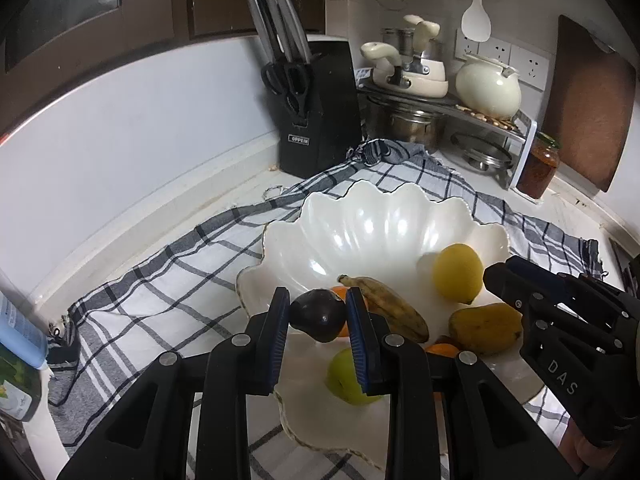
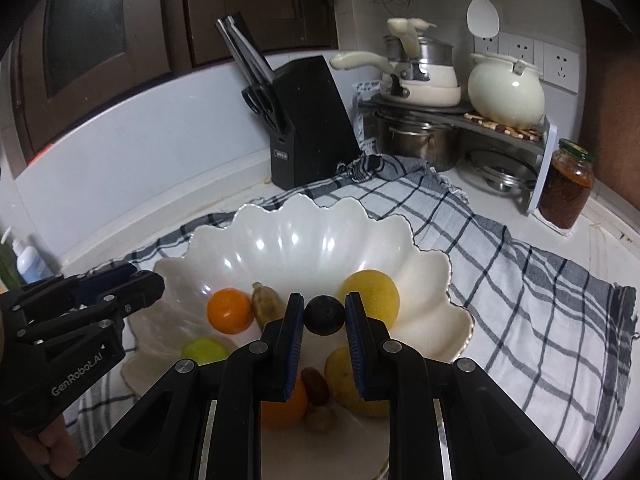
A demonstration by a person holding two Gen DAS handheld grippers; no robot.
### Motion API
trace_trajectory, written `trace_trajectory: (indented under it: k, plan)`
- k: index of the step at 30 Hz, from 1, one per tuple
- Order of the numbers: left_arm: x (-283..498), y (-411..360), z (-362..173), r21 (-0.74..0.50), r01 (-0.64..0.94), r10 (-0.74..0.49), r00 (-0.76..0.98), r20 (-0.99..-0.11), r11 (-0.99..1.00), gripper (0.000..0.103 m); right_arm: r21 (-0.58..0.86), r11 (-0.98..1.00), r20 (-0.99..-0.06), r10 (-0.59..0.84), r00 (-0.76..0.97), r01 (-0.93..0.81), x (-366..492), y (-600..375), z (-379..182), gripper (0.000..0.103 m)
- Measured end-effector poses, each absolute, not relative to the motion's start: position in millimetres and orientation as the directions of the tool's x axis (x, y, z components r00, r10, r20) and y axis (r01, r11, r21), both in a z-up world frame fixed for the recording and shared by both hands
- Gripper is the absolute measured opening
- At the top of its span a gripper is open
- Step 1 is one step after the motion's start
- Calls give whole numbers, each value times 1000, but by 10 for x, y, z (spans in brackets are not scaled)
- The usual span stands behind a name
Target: Organize fruits
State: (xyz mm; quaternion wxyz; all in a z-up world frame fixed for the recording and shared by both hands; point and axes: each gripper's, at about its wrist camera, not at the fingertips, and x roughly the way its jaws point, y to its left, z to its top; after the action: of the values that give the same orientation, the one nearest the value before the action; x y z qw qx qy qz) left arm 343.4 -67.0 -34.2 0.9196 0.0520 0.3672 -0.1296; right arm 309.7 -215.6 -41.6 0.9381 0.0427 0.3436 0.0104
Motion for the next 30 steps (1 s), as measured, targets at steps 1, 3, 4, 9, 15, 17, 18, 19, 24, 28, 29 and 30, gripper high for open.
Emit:
trace_trajectory:
  k: [1, 3, 4, 9, 15, 17, 18, 19, 24, 28, 29, 30]
  plan:
    - [3447, -671, -356, 1, 276, -199, 695, -691, 961, 29, 84, 996, -647, 48, 761, 9, 3118, -2159, -434, 22]
    - [3472, -676, -385, 3, 275, -195, 690, -697, 962, 29, 82, 997, -652, 48, 756, 7, 3149, -2155, -457, 22]
    - [3480, -678, -391, 2, 275, -195, 688, -699, 961, 29, 83, 997, -655, 50, 754, 6, 3161, -2154, -466, 22]
    - [3491, -678, -395, 1, 275, -196, 686, -701, 961, 40, 80, 997, -658, 48, 751, 6, 3178, -2147, -467, 23]
    - [3431, -626, -346, 6, 257, -183, 703, -688, 966, 56, 71, 997, -660, 31, 750, 21, 3154, -2152, -451, 37]
    - [3396, -607, -326, 14, 249, -173, 708, -684, 968, 58, 67, 997, -654, 24, 756, 26, 3119, -2144, -427, 44]
    - [3374, -595, -315, 17, 246, -169, 711, -683, 969, 60, 63, 998, -651, 21, 759, 27, 3102, -2138, -414, 48]
    - [3351, -584, -302, 17, 242, -165, 713, -681, 970, 61, 60, 998, -648, 17, 762, 29, 3080, -2132, -398, 50]
    - [3206, -514, -203, 22, 221, -151, 732, -665, 975, 69, 34, 998, -620, -24, 784, 57, 2932, -2110, -280, 70]
    - [3053, -467, -93, 27, 208, -141, 747, -650, 978, 70, 29, 998, -603, -31, 797, 61, 2792, -2079, -176, 73]
    - [3012, -455, -65, 30, 205, -138, 751, -645, 978, 70, 29, 998, -599, -32, 800, 61, 2748, -2074, -149, 75]
    - [2953, -443, -29, 34, 198, -131, 758, -639, 980, 72, 30, 998, -593, -33, 804, 63, 2699, -2069, -122, 76]
